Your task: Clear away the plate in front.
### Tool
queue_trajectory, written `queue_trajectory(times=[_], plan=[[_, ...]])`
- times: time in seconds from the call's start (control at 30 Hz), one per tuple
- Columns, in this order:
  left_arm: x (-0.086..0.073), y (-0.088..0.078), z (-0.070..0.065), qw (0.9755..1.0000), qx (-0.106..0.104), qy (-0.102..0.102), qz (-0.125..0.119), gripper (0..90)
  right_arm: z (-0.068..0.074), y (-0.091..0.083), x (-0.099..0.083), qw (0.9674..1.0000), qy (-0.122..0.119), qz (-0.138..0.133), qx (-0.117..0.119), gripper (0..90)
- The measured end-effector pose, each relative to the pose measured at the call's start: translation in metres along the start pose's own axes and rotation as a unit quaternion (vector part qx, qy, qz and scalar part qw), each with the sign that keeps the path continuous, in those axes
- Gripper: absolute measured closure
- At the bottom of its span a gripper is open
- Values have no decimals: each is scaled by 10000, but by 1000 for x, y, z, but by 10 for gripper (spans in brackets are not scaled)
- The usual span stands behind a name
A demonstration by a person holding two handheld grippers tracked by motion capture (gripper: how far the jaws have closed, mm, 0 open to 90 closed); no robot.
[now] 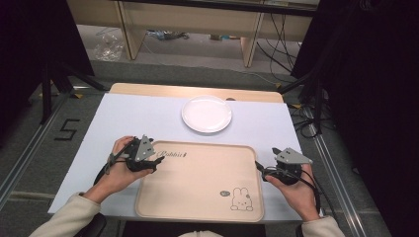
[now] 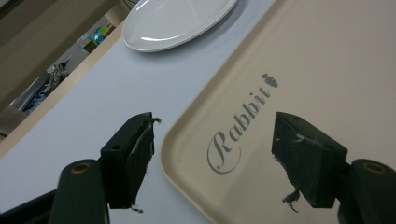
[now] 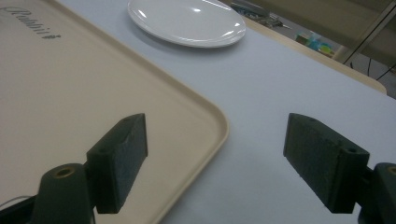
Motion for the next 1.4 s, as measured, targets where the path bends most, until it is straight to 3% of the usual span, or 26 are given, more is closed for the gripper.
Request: queue_trajectory(times=[0.1,0.13,0.17,0.2,0.4,0.57,0.7,0.8,1.13,1.17,1.4], plan=[[3,2,0,10000,20,70,18,310,0,1,1,10000,-19,-1,-7,227],[7,4,1,9998,11,203,75,314,0,2,1,10000,-39,14,-24,227],[10,7,0,9999,22,153,-10,315,0,2,1,10000,-46,19,-31,228],[11,7,2,9994,-5,303,143,319,0,2,1,10000,-48,18,-40,229],[27,15,6,9985,32,509,202,348,0,2,2,9999,-121,9,-108,230],[45,36,13,9956,-1,838,418,357,0,4,2,9999,-106,-11,-133,233],[53,46,15,9944,-37,968,423,375,-1,4,2,9999,-122,25,-120,235],[66,59,19,9921,-35,1166,464,383,-1,4,2,9999,-110,32,-120,236],[77,81,19,9900,-210,1300,499,391,-2,4,1,9999,-89,29,-114,237],[79,84,21,9876,-185,1434,614,391,-2,4,1,9999,-76,28,-111,237],[90,96,23,9868,-303,1466,619,390,-2,5,1,9999,-76,25,-118,236]])
Point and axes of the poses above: each handheld gripper's, and its own axes: y roughly forward along the jaws, x roughly out of its top, z roughly to its left, the point moved 7 cm from there along y, roughly forward along the jaws, and after that the axes turned 10 degrees about -x, right-handed, at the moved point
